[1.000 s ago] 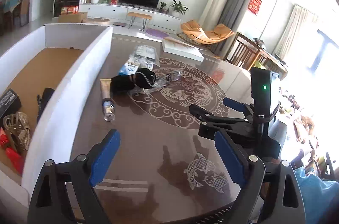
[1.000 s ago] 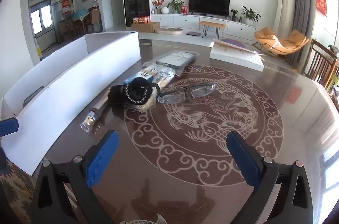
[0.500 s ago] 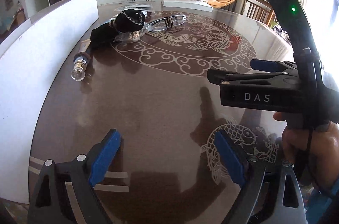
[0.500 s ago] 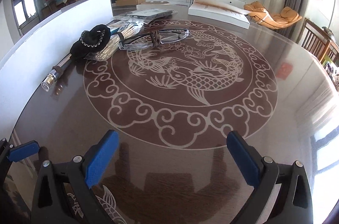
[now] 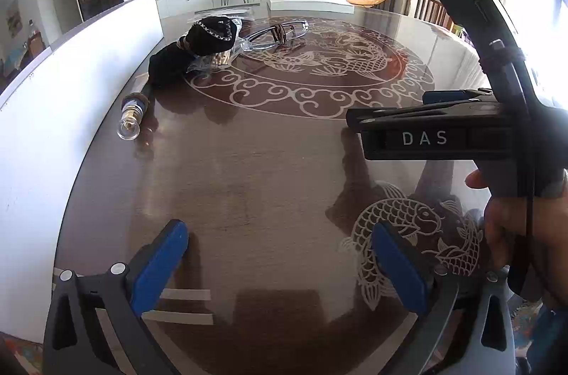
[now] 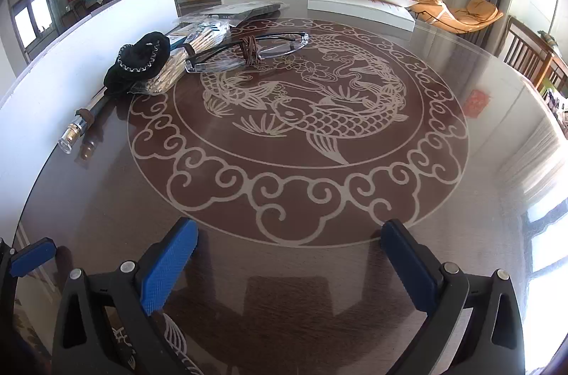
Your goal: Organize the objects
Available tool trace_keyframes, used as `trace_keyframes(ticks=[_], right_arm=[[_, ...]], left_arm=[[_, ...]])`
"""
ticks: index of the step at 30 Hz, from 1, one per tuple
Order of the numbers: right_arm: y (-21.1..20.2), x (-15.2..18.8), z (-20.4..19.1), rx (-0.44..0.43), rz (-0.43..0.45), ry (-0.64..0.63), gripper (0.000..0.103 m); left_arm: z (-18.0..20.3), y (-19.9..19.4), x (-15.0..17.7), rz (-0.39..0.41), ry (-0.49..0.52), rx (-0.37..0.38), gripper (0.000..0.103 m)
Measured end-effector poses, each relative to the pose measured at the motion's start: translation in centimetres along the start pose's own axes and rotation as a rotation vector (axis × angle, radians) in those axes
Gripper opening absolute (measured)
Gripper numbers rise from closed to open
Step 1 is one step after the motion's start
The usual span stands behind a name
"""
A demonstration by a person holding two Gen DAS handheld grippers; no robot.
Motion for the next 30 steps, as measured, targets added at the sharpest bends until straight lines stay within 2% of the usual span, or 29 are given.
trace_keyframes(ticks=[17, 30], right_arm=[[0.07, -0.04, 0.01, 0.000, 0.000, 0.000, 0.103], [0.07, -0.05, 0.01, 0.000, 0.000, 0.000, 0.103]], left_arm=[[0.01, -0.04, 0.26, 0.028, 0.000, -0.004, 0.103], [0.01, 0.08, 0.00, 0.005, 0.013, 0.012, 0.103]])
Point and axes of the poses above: each gripper's, at about its wrist camera, not at the fingertips, and y roughly the way its jaws point, z to its right, x to its underside, the point moved 3 cm from there along y, roughly the way its jaws point, and after that the axes turned 11 degrees about y, right-handed, at the moved point
